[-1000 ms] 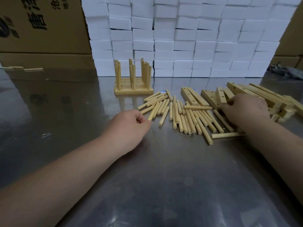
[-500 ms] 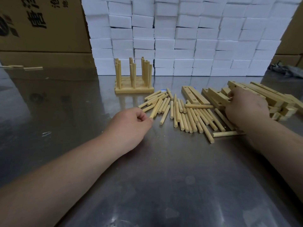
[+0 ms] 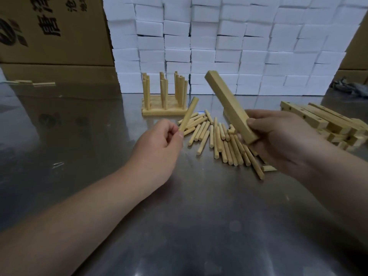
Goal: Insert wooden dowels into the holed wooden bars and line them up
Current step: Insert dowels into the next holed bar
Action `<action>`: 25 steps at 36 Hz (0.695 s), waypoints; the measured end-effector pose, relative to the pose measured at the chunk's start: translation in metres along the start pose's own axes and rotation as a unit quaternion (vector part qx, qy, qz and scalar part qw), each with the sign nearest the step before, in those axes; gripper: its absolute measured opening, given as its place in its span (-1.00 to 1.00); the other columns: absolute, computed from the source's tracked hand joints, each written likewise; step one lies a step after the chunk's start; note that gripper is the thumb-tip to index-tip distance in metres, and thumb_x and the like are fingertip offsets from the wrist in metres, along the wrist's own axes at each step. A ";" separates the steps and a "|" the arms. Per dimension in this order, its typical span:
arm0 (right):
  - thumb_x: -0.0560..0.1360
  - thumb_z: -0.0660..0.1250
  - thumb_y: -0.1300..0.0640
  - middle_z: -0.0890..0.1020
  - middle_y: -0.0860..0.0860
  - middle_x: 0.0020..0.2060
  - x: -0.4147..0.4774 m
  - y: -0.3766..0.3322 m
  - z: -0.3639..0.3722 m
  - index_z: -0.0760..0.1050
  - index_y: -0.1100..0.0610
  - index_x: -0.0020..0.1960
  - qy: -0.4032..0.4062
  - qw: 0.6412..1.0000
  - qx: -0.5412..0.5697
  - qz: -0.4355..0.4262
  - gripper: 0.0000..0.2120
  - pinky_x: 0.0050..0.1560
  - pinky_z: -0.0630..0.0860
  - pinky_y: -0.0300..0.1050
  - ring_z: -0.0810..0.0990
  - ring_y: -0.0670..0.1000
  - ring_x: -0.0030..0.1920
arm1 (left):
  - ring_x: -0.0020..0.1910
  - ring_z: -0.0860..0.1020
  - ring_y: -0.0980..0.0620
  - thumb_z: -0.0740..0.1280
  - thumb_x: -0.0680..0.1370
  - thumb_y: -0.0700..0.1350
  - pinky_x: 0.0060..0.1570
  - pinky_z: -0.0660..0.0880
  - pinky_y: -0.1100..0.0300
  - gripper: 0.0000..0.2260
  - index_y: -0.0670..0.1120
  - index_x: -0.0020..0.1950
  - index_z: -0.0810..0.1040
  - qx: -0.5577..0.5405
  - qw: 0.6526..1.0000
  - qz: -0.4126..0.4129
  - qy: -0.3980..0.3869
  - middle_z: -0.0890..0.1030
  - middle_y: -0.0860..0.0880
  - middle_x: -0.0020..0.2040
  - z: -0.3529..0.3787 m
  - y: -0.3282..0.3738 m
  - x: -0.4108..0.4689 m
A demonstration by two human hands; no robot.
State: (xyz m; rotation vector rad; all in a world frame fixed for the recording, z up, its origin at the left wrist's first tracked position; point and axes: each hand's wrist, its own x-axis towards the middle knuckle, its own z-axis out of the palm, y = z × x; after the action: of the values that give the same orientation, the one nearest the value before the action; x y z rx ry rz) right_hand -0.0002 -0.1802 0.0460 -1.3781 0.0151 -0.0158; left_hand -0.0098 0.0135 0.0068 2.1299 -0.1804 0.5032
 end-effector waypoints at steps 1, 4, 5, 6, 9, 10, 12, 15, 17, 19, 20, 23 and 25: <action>0.55 0.12 0.40 0.54 0.22 -0.06 -0.003 -0.001 0.003 0.40 0.33 0.27 -0.024 0.998 0.048 0.017 -0.69 -0.33 0.55 -0.28 0.59 0.00 -0.26 | -0.51 0.33 0.17 0.17 0.55 -0.03 -0.43 0.30 0.18 -0.84 0.02 -0.22 0.41 -0.001 1.000 0.006 -0.001 0.44 0.03 -0.41 0.000 0.000 0.000; 0.55 0.09 0.40 0.54 0.21 -0.16 -0.010 -0.001 0.007 0.44 0.32 0.16 -0.081 0.989 0.111 0.050 -0.76 -0.36 0.54 -0.26 0.61 -0.02 -0.38 | -0.51 0.32 0.17 0.17 0.54 -0.03 -0.44 0.28 0.21 -0.86 0.04 -0.22 0.39 -0.003 1.000 0.024 -0.008 0.40 0.08 -0.45 0.000 -0.001 -0.001; 0.55 0.08 0.40 0.54 0.20 -0.18 -0.012 0.000 0.007 0.44 0.32 0.14 -0.095 0.987 0.116 0.056 -0.76 -0.38 0.53 -0.26 0.60 -0.03 -0.42 | -0.51 0.32 0.18 0.16 0.54 -0.03 -0.46 0.28 0.26 -0.87 0.06 -0.22 0.39 -0.004 0.999 0.031 -0.011 0.40 0.10 -0.46 0.000 -0.002 -0.001; 0.55 0.07 0.40 0.54 0.19 -0.19 -0.013 0.001 0.008 0.45 0.32 0.14 -0.108 0.985 0.117 0.061 -0.75 -0.39 0.52 -0.26 0.59 -0.04 -0.43 | -0.51 0.32 0.19 0.16 0.53 -0.03 -0.49 0.27 0.32 -0.87 0.06 -0.21 0.39 -0.005 0.999 0.038 -0.014 0.40 0.11 -0.46 0.000 -0.002 -0.002; 0.54 0.03 0.38 0.52 0.14 -0.21 -0.012 0.004 0.008 0.46 0.29 0.17 -0.130 0.983 0.112 0.068 -0.69 -0.41 0.50 -0.26 0.54 -0.06 -0.42 | -0.49 0.34 0.21 0.13 0.49 0.02 -0.50 0.28 0.37 -0.89 0.07 -0.20 0.39 -0.011 0.998 0.050 -0.024 0.43 0.16 -0.46 0.000 -0.003 -0.003; 0.54 0.05 0.36 0.51 0.13 -0.23 -0.011 0.005 0.008 0.48 0.28 0.15 -0.128 0.984 0.108 0.066 -0.71 -0.42 0.49 -0.26 0.52 -0.07 -0.43 | -0.49 0.35 0.21 0.12 0.46 0.05 -0.49 0.28 0.37 -0.88 0.07 -0.20 0.39 -0.014 0.998 0.053 -0.028 0.44 0.18 -0.45 0.000 -0.003 -0.003; 0.56 0.14 0.28 0.50 0.10 -0.28 -0.010 0.006 0.007 0.50 0.28 0.09 -0.119 0.986 0.095 0.061 -0.79 -0.46 0.46 -0.27 0.49 -0.07 -0.44 | -0.48 0.35 0.21 0.10 0.42 0.09 -0.48 0.28 0.38 -0.86 0.08 -0.21 0.39 -0.017 0.998 0.059 -0.034 0.44 0.20 -0.44 -0.001 -0.003 -0.003; 0.44 0.29 0.13 0.50 0.06 -0.37 -0.012 0.008 0.007 0.53 0.29 -0.03 -0.140 0.987 0.056 0.052 -0.77 -0.50 0.42 -0.31 0.46 -0.09 -0.47 | -0.46 0.36 0.22 0.10 0.41 0.09 -0.47 0.29 0.40 -0.86 0.09 -0.21 0.39 -0.010 0.997 0.072 -0.037 0.45 0.21 -0.42 -0.001 -0.002 -0.004; 0.29 0.33 0.08 0.51 0.05 -0.40 -0.014 0.009 0.008 0.55 0.27 -0.08 -0.168 0.984 0.027 0.051 -0.70 -0.51 0.42 -0.30 0.46 -0.08 -0.48 | -0.45 0.36 0.22 0.10 0.41 0.10 -0.46 0.29 0.40 -0.86 0.10 -0.21 0.40 -0.006 0.997 0.074 -0.037 0.45 0.22 -0.40 0.000 -0.001 -0.004; 0.31 0.32 0.09 0.55 0.05 -0.39 -0.016 0.012 0.008 0.54 0.27 -0.05 -0.188 0.981 0.002 0.050 -0.71 -0.53 0.43 -0.27 0.47 -0.06 -0.49 | -0.44 0.37 0.22 0.11 0.41 0.10 -0.46 0.29 0.39 -0.87 0.11 -0.22 0.41 -0.007 0.997 0.075 -0.035 0.46 0.23 -0.39 -0.001 -0.001 -0.004; 0.39 0.30 0.12 0.56 0.05 -0.39 -0.015 0.014 0.008 0.52 0.26 -0.02 -0.194 0.980 -0.011 0.049 -0.75 -0.53 0.43 -0.26 0.48 -0.05 -0.48 | -0.44 0.37 0.22 0.12 0.42 0.09 -0.46 0.29 0.39 -0.88 0.11 -0.22 0.41 -0.009 0.996 0.077 -0.035 0.46 0.23 -0.39 -0.001 -0.001 -0.005; 0.58 0.09 0.23 0.60 0.10 -0.36 -0.013 0.017 0.006 0.46 0.17 0.18 -0.208 0.976 -0.003 0.061 -0.75 -0.49 0.46 -0.20 0.51 -0.01 -0.44 | -0.47 0.36 0.22 0.15 0.46 0.04 -0.48 0.27 0.40 -0.89 0.12 -0.24 0.42 -0.019 0.996 0.078 -0.031 0.45 0.22 -0.42 -0.001 0.000 -0.006; 0.58 0.03 0.25 0.60 0.11 -0.36 -0.012 0.019 0.005 0.43 0.14 0.22 -0.215 0.974 0.014 0.074 -0.70 -0.46 0.49 -0.18 0.53 0.00 -0.43 | -0.49 0.35 0.22 0.17 0.49 0.00 -0.50 0.26 0.41 -0.88 0.11 -0.23 0.44 -0.022 0.997 0.070 -0.015 0.45 0.22 -0.44 -0.001 0.000 -0.005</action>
State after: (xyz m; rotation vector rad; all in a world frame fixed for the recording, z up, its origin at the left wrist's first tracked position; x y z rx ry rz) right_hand -0.0116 -0.1714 0.0286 -1.3251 -0.2434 0.4067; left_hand -0.0146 0.0144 0.0055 2.0914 -0.3558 0.5445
